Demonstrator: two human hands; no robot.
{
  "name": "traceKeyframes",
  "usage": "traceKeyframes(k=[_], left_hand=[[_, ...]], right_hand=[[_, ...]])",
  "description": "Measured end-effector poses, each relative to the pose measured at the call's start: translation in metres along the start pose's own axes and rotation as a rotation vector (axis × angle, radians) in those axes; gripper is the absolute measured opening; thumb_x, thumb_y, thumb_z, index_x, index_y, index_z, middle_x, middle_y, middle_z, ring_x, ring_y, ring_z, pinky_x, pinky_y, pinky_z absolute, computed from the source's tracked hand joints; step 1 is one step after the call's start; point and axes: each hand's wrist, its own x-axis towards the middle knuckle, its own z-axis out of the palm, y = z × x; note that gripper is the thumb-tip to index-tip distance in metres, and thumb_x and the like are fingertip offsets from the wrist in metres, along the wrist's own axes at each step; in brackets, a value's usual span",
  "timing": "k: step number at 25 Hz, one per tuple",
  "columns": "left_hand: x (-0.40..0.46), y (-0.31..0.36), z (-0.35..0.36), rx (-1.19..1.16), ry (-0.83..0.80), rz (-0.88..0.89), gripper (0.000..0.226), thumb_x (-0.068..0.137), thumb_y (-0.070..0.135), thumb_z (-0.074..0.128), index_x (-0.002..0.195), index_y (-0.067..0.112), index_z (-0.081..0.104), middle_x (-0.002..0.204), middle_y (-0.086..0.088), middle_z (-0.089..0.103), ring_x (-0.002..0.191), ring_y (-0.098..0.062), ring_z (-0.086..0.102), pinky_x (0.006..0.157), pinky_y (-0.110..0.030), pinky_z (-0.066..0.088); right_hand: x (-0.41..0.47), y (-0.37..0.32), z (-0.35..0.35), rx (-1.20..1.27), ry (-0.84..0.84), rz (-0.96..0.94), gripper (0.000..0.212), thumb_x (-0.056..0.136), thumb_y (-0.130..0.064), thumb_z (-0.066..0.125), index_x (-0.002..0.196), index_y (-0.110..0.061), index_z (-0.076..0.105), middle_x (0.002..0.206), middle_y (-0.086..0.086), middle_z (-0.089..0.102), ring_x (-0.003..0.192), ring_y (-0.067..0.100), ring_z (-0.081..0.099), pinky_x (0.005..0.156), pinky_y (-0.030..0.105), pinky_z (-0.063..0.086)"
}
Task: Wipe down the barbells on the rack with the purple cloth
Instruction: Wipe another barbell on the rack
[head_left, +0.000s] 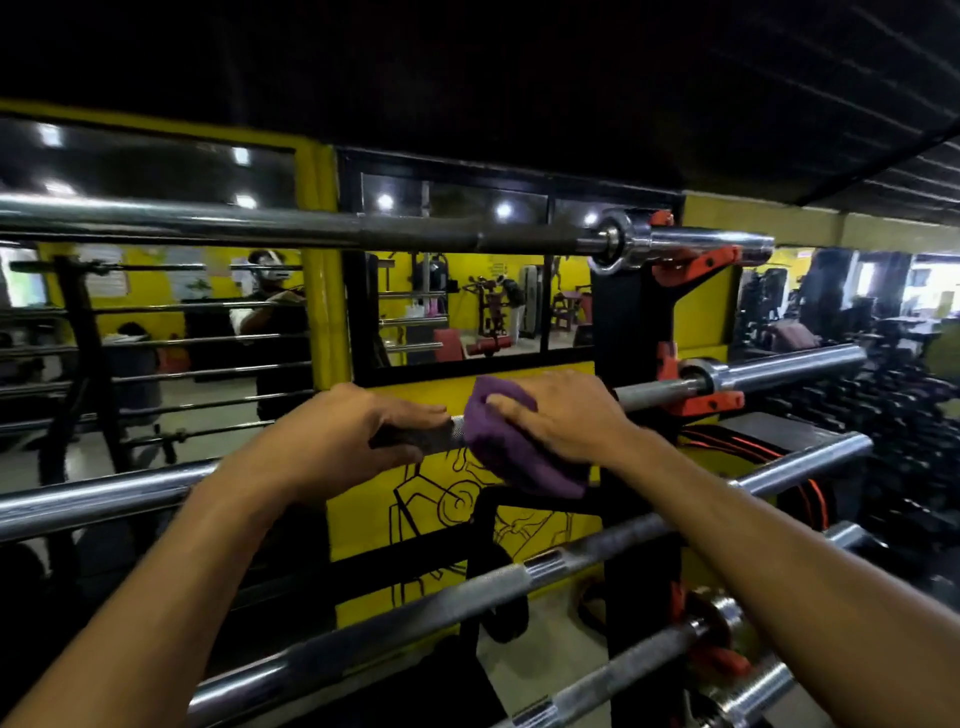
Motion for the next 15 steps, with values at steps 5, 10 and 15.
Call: traceKeyframes(k=[5,10,15], left_hand=[[-0.002,0.009,-0.004,-0.058,0.051,-0.178,0.028,0.088,0.043,0.068,0.116,0.048,0.069,0.112,0.029,0.069,0.104,0.011,0.061,0.092,-0.030,0.053],[-0.003,0.024,-0.004,-0.143,0.105,-0.364,0.023,0.087,0.032,0.073,0.108,0.041,0.076,0.102,0.024,0.074,0.098,0.006,0.067,0.093,-0.036,0.055],[-0.016,0.053,0.022,0.042,0.291,-0.452,0.025,0.092,0.044,0.067,0.116,0.045,0.071,0.113,0.027,0.070,0.108,0.008,0.063,0.095,-0.032,0.054]], right_hand=[[0.003,0.013,0.012,0.065,0.139,-0.131,0.068,0.093,-0.076,0.019,0.107,-0.027,0.065,0.099,-0.001,0.070,0.089,0.025,0.063,0.077,0.040,0.048],[-0.026,0.027,0.052,0.154,0.565,-0.333,0.048,0.093,-0.042,0.059,0.131,-0.012,0.063,0.123,0.002,0.066,0.104,0.029,0.061,0.091,0.046,0.042],[-0.083,0.012,0.081,0.440,0.593,-0.440,0.046,0.094,-0.039,0.059,0.131,-0.011,0.064,0.138,-0.004,0.060,0.127,0.024,0.054,0.106,0.038,0.038]])
